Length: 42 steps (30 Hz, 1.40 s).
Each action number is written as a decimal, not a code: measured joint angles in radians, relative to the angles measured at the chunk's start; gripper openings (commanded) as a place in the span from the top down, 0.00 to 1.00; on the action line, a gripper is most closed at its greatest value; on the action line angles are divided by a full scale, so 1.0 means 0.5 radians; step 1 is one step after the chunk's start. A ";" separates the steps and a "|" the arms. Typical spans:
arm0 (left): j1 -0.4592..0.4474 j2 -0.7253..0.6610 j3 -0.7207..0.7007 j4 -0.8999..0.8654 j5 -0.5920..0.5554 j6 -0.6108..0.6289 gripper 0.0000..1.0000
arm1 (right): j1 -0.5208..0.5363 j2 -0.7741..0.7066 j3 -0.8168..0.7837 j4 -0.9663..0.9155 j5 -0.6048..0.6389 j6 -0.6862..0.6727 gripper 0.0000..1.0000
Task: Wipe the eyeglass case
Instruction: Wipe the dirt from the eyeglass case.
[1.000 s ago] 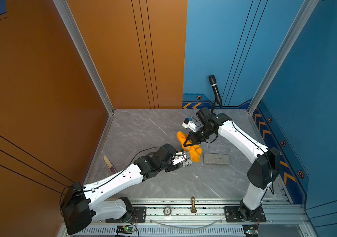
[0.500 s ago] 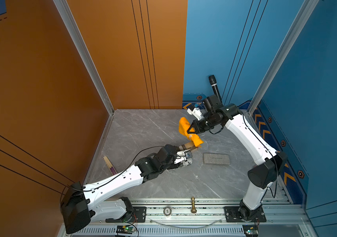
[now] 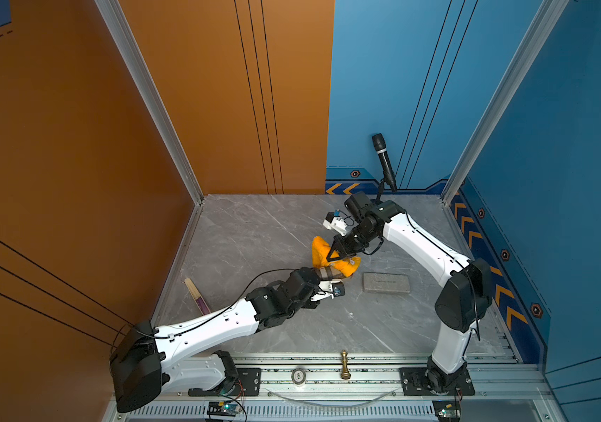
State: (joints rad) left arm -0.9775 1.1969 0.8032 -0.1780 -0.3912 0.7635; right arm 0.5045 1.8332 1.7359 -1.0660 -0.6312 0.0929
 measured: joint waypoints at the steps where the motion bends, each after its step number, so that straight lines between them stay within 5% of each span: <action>1: 0.000 -0.004 0.000 0.010 -0.004 0.001 0.65 | -0.039 -0.021 -0.005 -0.014 0.006 -0.002 1.00; 13: 0.012 -0.021 0.002 0.037 -0.073 -0.001 0.65 | 0.178 0.011 0.192 -0.066 -0.150 -0.061 1.00; 20: 0.098 -0.047 0.006 0.016 -0.031 -0.042 0.65 | -0.137 -0.375 -0.272 -0.050 -0.230 -0.114 1.00; 25: 0.336 -0.110 0.138 -0.068 0.082 -0.344 0.64 | -0.206 -0.728 -0.463 -0.046 -0.079 -0.088 1.00; 33: 0.758 -0.097 0.380 -0.172 1.023 -1.189 0.64 | 0.183 -1.321 -0.950 0.644 0.182 0.124 1.00; 38: 0.826 -0.042 0.383 -0.172 1.630 -1.534 0.63 | 0.314 -1.287 -1.022 1.011 0.285 0.184 1.00; 42: 0.860 -0.022 0.383 -0.192 1.855 -1.690 0.63 | 0.299 -1.138 -0.951 1.053 0.355 0.181 1.00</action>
State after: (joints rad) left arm -0.5476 1.1858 0.9947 -0.2737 0.5365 -0.0814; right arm 0.6540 1.2644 1.2602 -0.5396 -0.4538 0.1833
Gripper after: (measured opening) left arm 0.603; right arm 0.069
